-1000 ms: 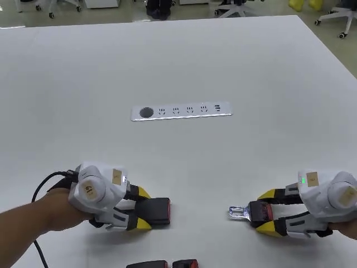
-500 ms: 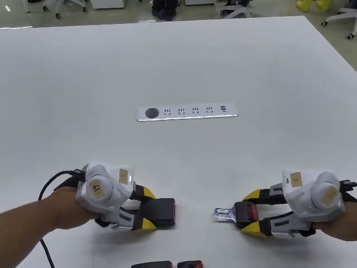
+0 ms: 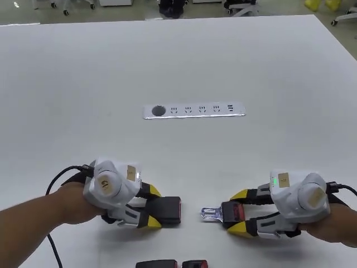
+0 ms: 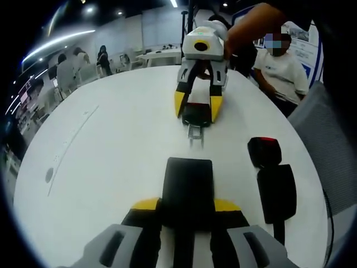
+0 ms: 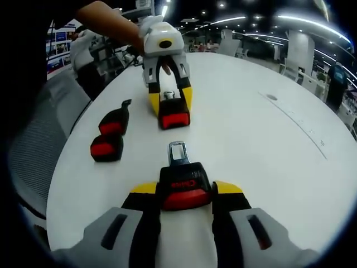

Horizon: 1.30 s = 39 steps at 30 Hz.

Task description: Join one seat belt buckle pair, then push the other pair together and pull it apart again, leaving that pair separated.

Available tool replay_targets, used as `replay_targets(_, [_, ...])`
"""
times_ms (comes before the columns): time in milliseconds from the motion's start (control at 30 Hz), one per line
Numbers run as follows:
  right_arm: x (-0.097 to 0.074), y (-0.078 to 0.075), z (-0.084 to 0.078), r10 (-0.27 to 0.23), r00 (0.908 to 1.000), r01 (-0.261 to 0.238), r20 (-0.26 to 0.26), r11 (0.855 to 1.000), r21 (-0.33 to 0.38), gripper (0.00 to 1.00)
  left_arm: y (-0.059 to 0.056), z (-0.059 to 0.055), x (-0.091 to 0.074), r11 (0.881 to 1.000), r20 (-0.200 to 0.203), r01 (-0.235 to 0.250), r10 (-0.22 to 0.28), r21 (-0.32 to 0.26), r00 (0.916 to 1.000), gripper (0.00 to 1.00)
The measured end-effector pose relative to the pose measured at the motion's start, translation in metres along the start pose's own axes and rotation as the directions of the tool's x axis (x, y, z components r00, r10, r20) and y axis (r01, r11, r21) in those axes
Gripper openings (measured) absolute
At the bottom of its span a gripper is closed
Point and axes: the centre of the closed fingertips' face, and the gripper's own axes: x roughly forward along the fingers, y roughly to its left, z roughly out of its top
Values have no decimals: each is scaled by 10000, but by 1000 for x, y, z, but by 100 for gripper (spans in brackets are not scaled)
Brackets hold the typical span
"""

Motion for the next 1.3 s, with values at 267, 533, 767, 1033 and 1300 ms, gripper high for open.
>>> replay_targets(267, [15, 2, 12, 44, 9996, -45, 286, 10000, 21, 35, -4, -1, -1, 10000, -2, -11, 11, -2, 10000, 34])
replay_targets(533, [29, 5, 25, 166, 9984, -169, 545, 9998, 59, 35, -6, -1, -2, 10000, -19, 14, -14, 16, 10000, 34])
replay_targets(767, [35, 5, 26, 200, 9983, -194, 543, 9998, -108, 35, -7, -2, -3, 9999, -72, 78, -78, 65, 9999, 34])
replay_targets(1033, [40, 6, 27, 48, 9997, -34, 231, 9982, -605, 35, -7, -3, -4, 9999, -16, 126, -126, 107, 9999, 34])
replay_targets(1300, [50, 3, 36, -77, 9996, 86, 261, 9993, -354, 35, -7, -3, -4, 9999, -35, 82, -82, 72, 10000, 34])
